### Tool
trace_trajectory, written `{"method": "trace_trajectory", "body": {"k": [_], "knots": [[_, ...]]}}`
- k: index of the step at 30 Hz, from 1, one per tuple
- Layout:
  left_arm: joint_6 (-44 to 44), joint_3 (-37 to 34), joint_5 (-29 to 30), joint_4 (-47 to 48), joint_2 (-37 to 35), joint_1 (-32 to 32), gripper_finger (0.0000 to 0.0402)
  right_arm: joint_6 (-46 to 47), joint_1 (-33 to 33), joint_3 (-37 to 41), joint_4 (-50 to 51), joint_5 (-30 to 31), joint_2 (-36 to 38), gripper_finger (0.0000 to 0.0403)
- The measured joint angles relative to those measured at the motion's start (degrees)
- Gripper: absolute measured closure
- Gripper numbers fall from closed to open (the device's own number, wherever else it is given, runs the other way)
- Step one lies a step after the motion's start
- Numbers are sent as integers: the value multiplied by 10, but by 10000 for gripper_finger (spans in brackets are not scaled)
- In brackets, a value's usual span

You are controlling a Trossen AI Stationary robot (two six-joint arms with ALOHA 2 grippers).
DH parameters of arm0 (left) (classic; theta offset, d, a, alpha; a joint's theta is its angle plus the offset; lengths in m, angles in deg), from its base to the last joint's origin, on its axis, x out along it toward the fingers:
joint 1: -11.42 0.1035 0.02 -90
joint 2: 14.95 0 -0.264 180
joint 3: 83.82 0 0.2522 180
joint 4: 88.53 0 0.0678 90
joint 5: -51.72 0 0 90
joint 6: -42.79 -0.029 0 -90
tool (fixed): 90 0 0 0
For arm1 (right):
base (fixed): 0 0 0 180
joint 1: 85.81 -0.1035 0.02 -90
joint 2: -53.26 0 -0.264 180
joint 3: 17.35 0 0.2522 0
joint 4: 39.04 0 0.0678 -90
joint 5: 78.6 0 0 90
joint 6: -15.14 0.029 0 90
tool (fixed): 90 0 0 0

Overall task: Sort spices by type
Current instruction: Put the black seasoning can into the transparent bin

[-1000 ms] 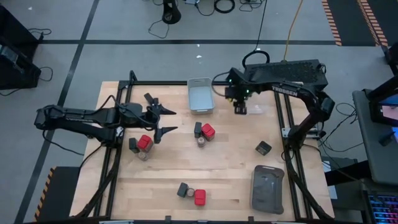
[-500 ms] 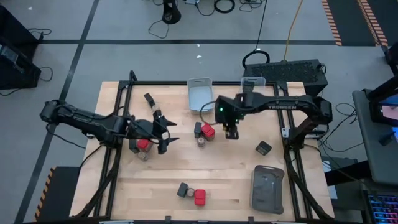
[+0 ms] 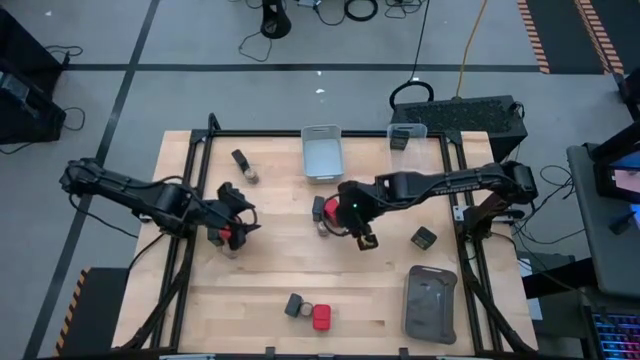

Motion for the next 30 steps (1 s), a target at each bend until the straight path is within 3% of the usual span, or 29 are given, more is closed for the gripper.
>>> {"method": "trace_trajectory", "body": {"k": [5, 10, 16, 24, 30], "knots": [[76, 41, 18, 121, 6, 0, 100, -45, -2, 0, -31, 3, 0, 234], [128, 57, 36, 188, 16, 0, 100, -169, -1, 0, -73, 20, 0, 234], [59, 57, 88, 143, 30, 0, 100, -321, 0, 0, -147, 61, 0, 234], [-111, 57, 82, -4, 36, 17, 100, -325, 27, 0, -174, 56, -13, 234], [-178, 57, 70, -53, 33, 38, 100, -354, 55, 0, -178, 37, -54, 234]]}}
